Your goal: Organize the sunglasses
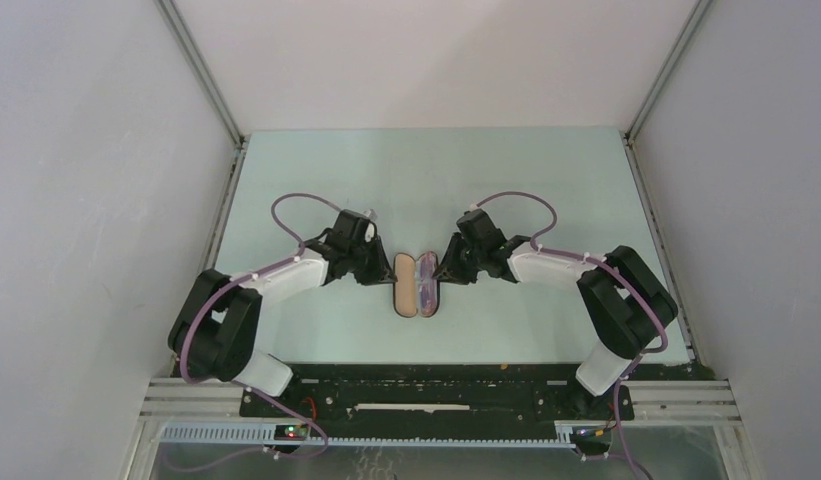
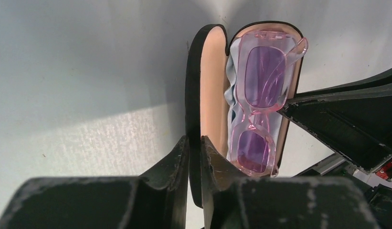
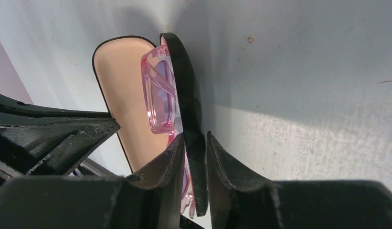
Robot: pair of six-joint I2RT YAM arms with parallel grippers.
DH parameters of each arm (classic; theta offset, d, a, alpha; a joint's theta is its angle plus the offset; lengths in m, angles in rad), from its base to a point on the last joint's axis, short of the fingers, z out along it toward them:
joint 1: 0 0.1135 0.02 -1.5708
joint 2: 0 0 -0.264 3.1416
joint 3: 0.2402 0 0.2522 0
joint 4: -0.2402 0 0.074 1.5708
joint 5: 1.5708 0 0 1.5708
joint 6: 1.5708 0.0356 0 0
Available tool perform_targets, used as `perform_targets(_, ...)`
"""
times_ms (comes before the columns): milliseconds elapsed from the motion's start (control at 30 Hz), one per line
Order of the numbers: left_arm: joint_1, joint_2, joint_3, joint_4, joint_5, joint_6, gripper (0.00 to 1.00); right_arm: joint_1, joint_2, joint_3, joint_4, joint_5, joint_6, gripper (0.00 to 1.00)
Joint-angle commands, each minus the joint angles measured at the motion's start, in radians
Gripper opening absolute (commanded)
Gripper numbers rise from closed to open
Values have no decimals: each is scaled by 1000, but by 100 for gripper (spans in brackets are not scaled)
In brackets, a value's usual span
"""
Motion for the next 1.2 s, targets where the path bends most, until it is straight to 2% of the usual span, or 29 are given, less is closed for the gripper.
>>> perform_targets(0,-2,18,-21,45,37,-17,17,-12,8,-26,44,-26,29,29)
perform_targets(133,-3,30,-22,61,57,-23,14,-16,6,-43,61,-33,46,23)
perform_targets(467,-35,53,-7,120,135,-62,11,2,0,-45,69,-19,73,19)
perform_targets(1167,-188,115,153,124,209,-77,11,46,0,-36,41,45,115,16)
